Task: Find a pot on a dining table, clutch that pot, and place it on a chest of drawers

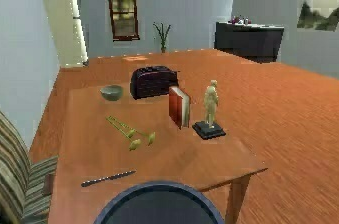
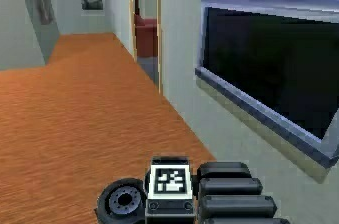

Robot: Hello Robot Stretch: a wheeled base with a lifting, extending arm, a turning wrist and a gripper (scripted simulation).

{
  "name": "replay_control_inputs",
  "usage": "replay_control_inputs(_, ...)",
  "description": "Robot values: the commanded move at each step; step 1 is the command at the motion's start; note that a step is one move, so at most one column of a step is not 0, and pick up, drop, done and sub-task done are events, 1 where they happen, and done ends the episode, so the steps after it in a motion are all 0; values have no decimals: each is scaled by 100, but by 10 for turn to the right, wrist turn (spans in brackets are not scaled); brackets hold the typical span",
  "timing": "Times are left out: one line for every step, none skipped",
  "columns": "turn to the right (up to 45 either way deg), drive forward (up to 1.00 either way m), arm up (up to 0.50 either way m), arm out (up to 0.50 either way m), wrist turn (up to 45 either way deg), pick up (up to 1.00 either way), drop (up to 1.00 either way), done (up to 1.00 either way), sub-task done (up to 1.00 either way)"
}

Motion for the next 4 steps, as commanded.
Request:
replay_control_inputs(450,0,0,0,0,0,0,0,0)
replay_control_inputs(300,0,0,0,0,0,0,0,0)
replay_control_inputs(0,100,0,0,0,0,0,0,0)
replay_control_inputs(30,0,0,0,0,0,0,0,0)
